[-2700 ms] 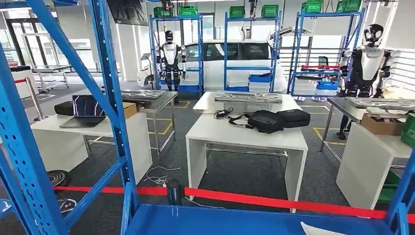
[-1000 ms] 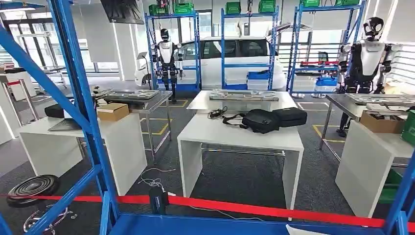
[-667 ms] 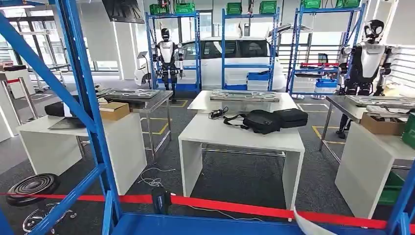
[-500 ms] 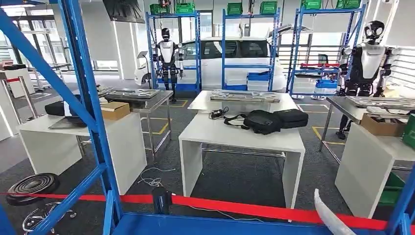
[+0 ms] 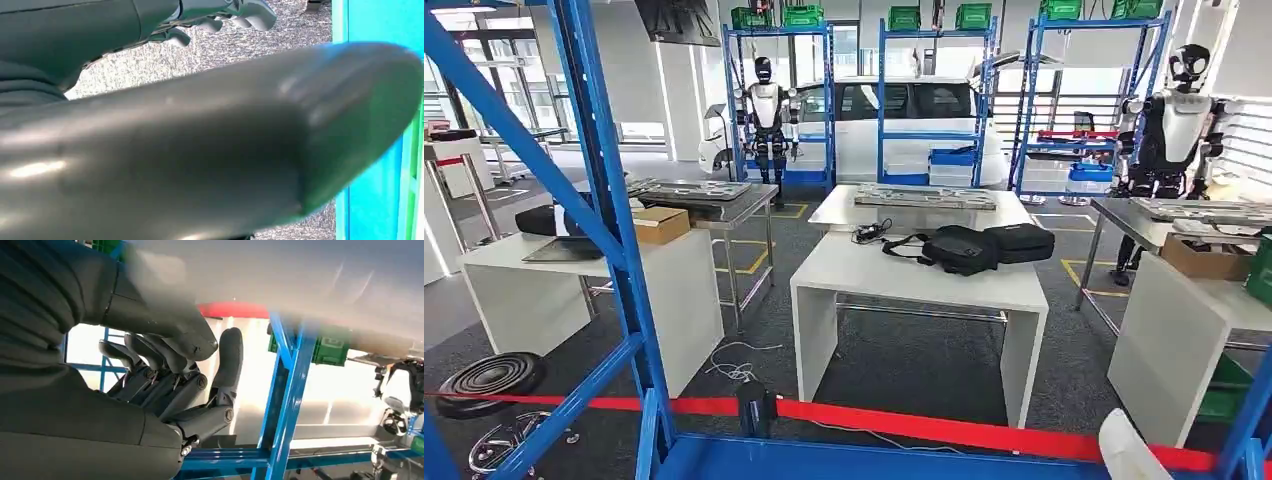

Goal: Take the parts from the cabinet and place them on the table.

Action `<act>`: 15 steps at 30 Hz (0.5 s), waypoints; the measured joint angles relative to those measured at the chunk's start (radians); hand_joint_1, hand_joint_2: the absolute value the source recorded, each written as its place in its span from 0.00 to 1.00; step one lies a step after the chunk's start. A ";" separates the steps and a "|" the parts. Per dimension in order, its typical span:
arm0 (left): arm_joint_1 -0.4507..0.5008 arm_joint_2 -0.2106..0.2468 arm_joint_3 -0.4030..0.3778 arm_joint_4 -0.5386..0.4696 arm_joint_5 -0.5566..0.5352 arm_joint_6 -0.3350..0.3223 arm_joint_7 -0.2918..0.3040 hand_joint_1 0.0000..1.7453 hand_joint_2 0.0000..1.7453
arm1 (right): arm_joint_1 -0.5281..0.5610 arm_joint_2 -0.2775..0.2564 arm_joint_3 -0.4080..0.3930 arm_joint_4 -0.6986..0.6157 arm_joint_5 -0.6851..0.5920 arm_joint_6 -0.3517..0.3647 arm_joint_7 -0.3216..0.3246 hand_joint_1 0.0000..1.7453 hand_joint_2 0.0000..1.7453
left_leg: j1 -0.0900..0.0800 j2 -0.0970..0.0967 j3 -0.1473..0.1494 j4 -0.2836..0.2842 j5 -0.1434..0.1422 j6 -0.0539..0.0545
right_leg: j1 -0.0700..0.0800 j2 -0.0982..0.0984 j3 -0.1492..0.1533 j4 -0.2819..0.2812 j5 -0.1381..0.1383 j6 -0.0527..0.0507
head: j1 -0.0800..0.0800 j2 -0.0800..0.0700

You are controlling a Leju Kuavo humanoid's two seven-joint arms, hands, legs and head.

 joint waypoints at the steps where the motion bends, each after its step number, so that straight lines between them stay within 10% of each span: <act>1: 0.000 0.000 0.000 0.000 0.000 0.000 0.000 0.00 0.00 | 0.000 0.000 0.000 0.000 0.000 0.000 -0.001 1.00 1.00 | 0.000 0.000 0.000 0.000 0.000 0.000 | 0.000 0.000 0.000 0.000 0.000 0.000 | 0.000 0.000; 2: 0.000 0.000 0.000 0.000 0.000 0.000 0.000 0.00 0.00 | 0.000 0.001 0.000 0.000 0.001 0.001 -0.001 1.00 1.00 | 0.000 0.000 0.000 0.000 0.000 0.000 | 0.000 0.000 0.000 0.000 0.000 0.000 | 0.000 0.000; 3: 0.000 0.000 0.000 0.000 0.000 0.000 0.000 0.00 0.00 | -0.001 0.001 0.000 0.000 0.001 0.002 -0.001 0.65 1.00 | 0.000 0.000 0.000 0.000 0.000 0.000 | 0.000 0.000 0.000 0.000 0.000 0.000 | 0.000 0.000; 4: 0.000 0.000 0.000 0.000 0.001 0.000 -0.001 0.00 0.00 | -0.001 0.002 0.000 0.000 0.001 0.003 0.000 0.00 1.00 | 0.000 -0.001 0.000 0.000 0.000 0.000 | 0.000 0.000 0.000 0.000 0.000 0.000 | 0.000 0.000; 15: 0.000 -0.001 0.000 0.000 0.003 0.001 -0.003 0.00 0.00 | -0.001 0.004 0.000 -0.001 0.001 -0.011 0.006 0.00 1.00 | 0.000 -0.001 0.000 0.000 0.000 0.001 | 0.000 -0.001 0.001 0.000 0.000 0.000 | 0.000 0.000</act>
